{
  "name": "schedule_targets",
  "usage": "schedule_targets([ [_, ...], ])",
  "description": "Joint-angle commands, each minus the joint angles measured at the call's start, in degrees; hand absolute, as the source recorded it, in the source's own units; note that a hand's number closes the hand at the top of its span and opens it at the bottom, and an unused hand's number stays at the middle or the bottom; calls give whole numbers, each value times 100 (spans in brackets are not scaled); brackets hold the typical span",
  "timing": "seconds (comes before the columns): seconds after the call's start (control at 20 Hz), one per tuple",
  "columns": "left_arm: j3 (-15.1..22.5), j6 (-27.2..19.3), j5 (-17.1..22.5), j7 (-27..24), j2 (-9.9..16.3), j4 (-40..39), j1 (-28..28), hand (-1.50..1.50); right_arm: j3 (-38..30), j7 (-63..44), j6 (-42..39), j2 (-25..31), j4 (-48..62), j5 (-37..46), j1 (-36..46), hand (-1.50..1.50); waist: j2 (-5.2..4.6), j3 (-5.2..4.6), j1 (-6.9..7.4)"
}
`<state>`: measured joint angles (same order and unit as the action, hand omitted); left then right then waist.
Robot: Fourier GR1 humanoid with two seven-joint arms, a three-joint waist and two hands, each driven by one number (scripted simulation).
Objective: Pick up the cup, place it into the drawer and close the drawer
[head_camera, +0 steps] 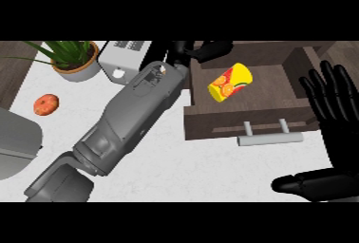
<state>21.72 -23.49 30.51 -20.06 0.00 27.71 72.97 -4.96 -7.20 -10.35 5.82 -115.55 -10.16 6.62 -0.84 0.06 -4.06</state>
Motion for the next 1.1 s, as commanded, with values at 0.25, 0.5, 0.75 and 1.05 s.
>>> schedule_targets([
  [0.25, 964, -314, 302, 149, 0, -442, 308, 150, 107, -117, 167, -84, 140, 113, 331, -150, -36, 2, -124],
  [0.5, 1256, -353, 280, 114, 0, -752, 306, -150, 81, 126, -175, -16, 89, -154, 75, -150, -68, 6, -233],
  [0.75, 1246, -403, 726, 116, 0, -395, 322, -150, 101, -22, -25, -101, 82, -203, 314, -150, -59, 3, -194],
  [1.05, 928, -98, 1258, -623, 0, -70, 225, -150, 11, -65, -244, -77, -55, -646, 25, -150, -23, 0, -84],
])
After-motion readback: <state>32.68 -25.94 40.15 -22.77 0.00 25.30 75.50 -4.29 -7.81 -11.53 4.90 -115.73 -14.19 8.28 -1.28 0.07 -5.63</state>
